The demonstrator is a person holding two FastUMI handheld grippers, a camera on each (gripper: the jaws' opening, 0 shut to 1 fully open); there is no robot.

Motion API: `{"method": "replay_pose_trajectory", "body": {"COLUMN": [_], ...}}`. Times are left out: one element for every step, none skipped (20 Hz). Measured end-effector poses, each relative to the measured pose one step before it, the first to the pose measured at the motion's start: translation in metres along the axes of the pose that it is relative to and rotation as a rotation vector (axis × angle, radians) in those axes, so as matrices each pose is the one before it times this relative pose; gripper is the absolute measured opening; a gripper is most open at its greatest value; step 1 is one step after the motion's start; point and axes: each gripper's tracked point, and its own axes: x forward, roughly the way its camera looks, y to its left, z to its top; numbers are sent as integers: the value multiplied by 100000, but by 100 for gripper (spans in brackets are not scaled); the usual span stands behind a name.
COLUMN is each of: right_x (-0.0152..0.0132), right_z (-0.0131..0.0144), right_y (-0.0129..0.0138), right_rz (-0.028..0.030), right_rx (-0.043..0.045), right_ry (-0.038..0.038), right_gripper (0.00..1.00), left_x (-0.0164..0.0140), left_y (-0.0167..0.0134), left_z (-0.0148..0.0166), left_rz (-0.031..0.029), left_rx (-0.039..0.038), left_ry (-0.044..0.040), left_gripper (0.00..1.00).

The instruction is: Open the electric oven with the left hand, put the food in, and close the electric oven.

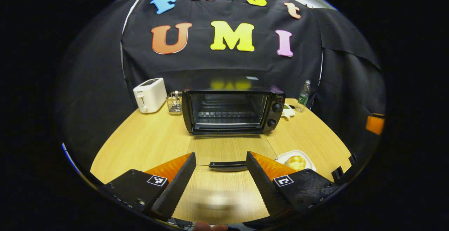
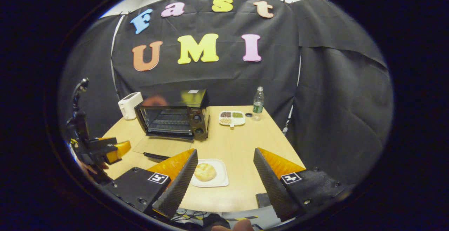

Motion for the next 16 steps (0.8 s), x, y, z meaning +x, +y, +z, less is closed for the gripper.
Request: {"method": "replay_pose_trajectory", "body": {"right_x": [636, 805, 1062, 1126, 1145, 1136, 1082, 1064, 1073, 1148, 934, 984, 1025, 926, 801, 806], "right_z": [-675, -776, -1117, -1220, -1063, -925, -765, -694, -660, -845, -740, -729, -845, -542, -485, -320], "right_y": [718, 814, 465, 451, 550, 407, 361, 339, 285, 292, 61, 37, -4, -31, 26, -42], "right_rz": [2137, 1718, 1255, 664, 1145, 717, 627, 332, 269, 409, 209, -12, -1035, -867, -563, -692], "right_rx": [-283, -526, -702, -898, 5, 543, 787, 761, -121, -11, 683, 683, 340, 514, 396, -262], "right_ry": [754, 1287, 1347, 2783, 2433, 2480, 1805, 1762, 2031, 2079, 2285, 1632, 1956, 1669, 638, 354], "right_gripper": [100, 100, 100, 100, 100, 100, 100, 100, 100, 100, 100, 100, 100, 100, 100, 100], "left_x": [-1099, -1062, -983, -907, -852, -765, -688, -754, -594, -481, -433, -181, -248, -234, -347, -375], "left_y": [434, 563, 747, 602, 458, 293, 468, 388, 452, 478, 358, 74, 78, 189, 315, 199], "left_z": [698, 767, 811, 786, 628, 418, 916, 713, 756, 824, 665, 466, 285, 194, 144, 115], "left_rz": [543, 1036, 1961, 1493, 989, 1270, 1253, 920, 805, 1203, 732, 246, -61, 639, 942, 1220], "left_rx": [-375, 491, 1379, 1397, 1125, 845, 379, -195, -362, -711, -1469, -2409, -2444, -1898, -1065, -385], "left_ry": [-2434, -2212, -2359, -2024, -1377, -1137, -1643, -1421, -1288, -1026, -591, 13, 471, 574, 601, 407], "left_gripper": [94, 95, 94, 94, 94, 85, 94, 94, 94, 94, 85, 86, 94, 94, 94, 94]}}
